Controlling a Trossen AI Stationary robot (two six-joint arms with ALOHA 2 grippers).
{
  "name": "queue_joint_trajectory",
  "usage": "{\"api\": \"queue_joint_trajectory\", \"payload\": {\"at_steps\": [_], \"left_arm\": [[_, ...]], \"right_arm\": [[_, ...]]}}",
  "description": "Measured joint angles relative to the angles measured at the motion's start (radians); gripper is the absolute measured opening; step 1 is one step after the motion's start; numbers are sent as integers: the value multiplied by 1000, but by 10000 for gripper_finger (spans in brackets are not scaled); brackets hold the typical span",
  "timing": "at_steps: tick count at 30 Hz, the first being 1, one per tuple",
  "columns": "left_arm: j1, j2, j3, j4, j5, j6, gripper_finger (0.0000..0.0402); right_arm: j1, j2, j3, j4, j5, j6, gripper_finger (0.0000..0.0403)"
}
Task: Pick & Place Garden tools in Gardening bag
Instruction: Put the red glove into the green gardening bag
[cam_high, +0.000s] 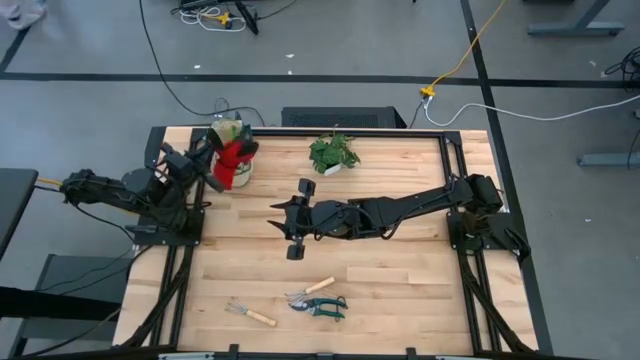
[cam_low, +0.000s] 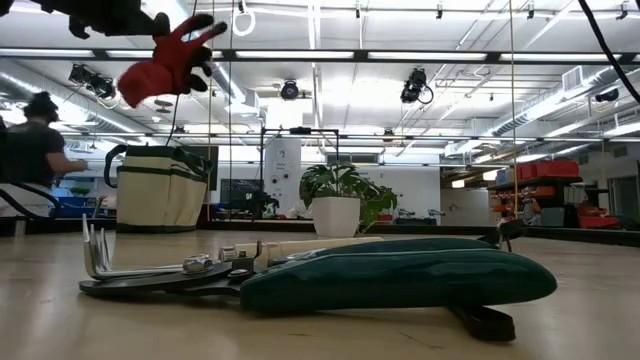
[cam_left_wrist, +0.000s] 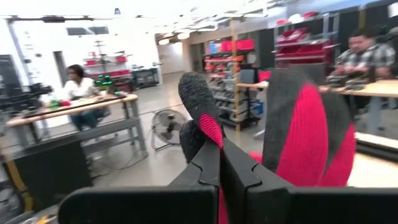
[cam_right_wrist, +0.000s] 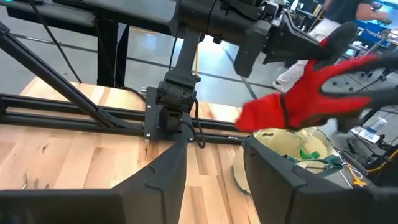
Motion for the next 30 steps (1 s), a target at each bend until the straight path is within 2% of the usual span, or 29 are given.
{"api": "queue_joint_trajectory", "payload": {"at_steps": [7,12,25,30], "left_arm": [[34,0,0,0,-102,44,1],[122,0,0,-1,-87,43,1],[371,2,0,-70,81,-75,1],[498,22,-1,-167,201,-222,1]], "right_arm": [[0,0,0,-4,0,0,162],[0,0,0,-4,0,0,162],[0,0,0,-7,0,8,162],[0,0,0,-7,0,8,162]]}}
